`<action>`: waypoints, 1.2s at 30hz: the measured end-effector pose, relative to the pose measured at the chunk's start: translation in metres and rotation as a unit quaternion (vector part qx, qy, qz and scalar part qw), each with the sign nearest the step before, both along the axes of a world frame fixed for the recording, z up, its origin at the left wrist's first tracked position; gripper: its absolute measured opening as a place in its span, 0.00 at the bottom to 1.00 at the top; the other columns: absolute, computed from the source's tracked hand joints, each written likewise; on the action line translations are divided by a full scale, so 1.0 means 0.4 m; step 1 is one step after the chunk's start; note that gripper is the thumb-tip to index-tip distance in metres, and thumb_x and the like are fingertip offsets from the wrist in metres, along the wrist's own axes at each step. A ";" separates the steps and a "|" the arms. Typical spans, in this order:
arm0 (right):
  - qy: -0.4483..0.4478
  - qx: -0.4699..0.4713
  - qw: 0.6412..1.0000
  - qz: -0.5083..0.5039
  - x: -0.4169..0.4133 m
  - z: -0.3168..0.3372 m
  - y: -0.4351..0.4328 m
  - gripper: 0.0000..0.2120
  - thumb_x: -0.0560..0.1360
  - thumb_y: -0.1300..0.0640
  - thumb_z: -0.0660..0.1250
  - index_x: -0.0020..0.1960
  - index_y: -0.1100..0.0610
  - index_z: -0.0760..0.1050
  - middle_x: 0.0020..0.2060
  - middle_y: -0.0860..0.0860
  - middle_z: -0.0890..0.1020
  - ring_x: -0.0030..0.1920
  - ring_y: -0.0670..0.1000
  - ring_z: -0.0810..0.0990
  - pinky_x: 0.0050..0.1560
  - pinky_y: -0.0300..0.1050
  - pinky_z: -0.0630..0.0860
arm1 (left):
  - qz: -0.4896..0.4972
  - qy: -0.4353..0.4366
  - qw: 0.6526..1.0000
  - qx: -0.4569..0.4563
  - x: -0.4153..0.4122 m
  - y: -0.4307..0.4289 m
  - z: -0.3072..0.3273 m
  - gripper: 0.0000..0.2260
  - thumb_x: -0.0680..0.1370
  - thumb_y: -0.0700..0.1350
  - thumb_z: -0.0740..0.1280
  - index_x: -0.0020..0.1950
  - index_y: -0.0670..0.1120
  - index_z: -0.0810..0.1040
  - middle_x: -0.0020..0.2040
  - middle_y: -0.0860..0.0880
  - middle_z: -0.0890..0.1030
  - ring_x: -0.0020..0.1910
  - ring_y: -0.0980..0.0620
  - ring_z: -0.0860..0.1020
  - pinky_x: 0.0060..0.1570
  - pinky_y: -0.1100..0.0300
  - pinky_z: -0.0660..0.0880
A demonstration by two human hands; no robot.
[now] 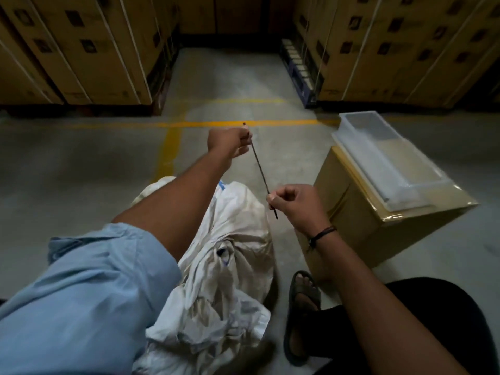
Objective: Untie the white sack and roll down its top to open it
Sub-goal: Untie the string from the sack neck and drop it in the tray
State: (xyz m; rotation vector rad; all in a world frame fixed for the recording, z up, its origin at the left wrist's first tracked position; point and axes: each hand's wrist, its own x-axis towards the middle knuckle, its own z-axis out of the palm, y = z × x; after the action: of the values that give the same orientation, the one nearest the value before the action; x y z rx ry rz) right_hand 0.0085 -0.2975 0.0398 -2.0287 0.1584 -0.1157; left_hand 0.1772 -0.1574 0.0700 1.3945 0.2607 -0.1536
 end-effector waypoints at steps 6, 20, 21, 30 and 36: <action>-0.108 -0.167 0.976 -0.086 -0.046 0.115 -0.180 0.05 0.74 0.57 0.73 0.48 0.54 0.86 0.40 0.46 0.85 0.41 0.41 0.81 0.46 0.30 0.75 | -0.040 -0.007 0.997 -0.060 0.017 -0.214 0.089 0.07 0.79 0.37 0.69 0.40 0.40 0.79 0.34 0.45 0.82 0.26 0.56 0.80 0.30 0.64 0.79; -0.046 -0.338 0.888 -0.309 0.005 0.164 -0.514 0.07 0.78 0.54 0.67 0.51 0.49 0.84 0.45 0.47 0.85 0.55 0.53 0.76 0.57 0.52 0.65 | -0.151 -0.057 0.962 0.219 0.060 -0.687 0.131 0.05 0.74 0.37 0.76 0.44 0.35 0.84 0.41 0.40 0.86 0.39 0.48 0.87 0.39 0.57 0.84; -0.038 -0.344 0.887 -0.305 0.006 0.152 -0.521 0.07 0.78 0.54 0.67 0.51 0.50 0.84 0.45 0.47 0.85 0.55 0.53 0.75 0.57 0.53 0.65 | -0.150 -0.085 0.944 0.280 0.069 -0.703 0.110 0.06 0.73 0.39 0.76 0.42 0.36 0.85 0.40 0.41 0.86 0.39 0.49 0.87 0.40 0.57 0.84; -0.005 -0.353 0.883 -0.309 0.024 0.089 -0.538 0.09 0.79 0.53 0.66 0.52 0.50 0.85 0.46 0.49 0.85 0.55 0.54 0.74 0.57 0.54 0.65 | -0.149 -0.238 0.875 0.394 0.065 -0.721 0.087 0.04 0.76 0.40 0.72 0.46 0.44 0.87 0.36 0.48 0.85 0.35 0.54 0.85 0.41 0.56 0.85; -0.050 -0.349 0.880 -0.318 0.026 0.102 -0.493 0.08 0.78 0.55 0.66 0.52 0.51 0.84 0.46 0.50 0.85 0.54 0.55 0.75 0.55 0.53 0.66 | -0.118 -0.297 0.868 0.380 0.021 -0.643 0.095 0.05 0.79 0.42 0.72 0.51 0.45 0.87 0.40 0.49 0.85 0.38 0.56 0.84 0.45 0.57 0.84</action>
State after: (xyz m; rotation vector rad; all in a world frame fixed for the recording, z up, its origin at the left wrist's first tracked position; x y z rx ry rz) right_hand 0.0190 -0.4946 0.0805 -2.5966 0.8165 -0.7865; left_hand 0.1856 -0.4146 0.1082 2.1784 -0.4209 0.2119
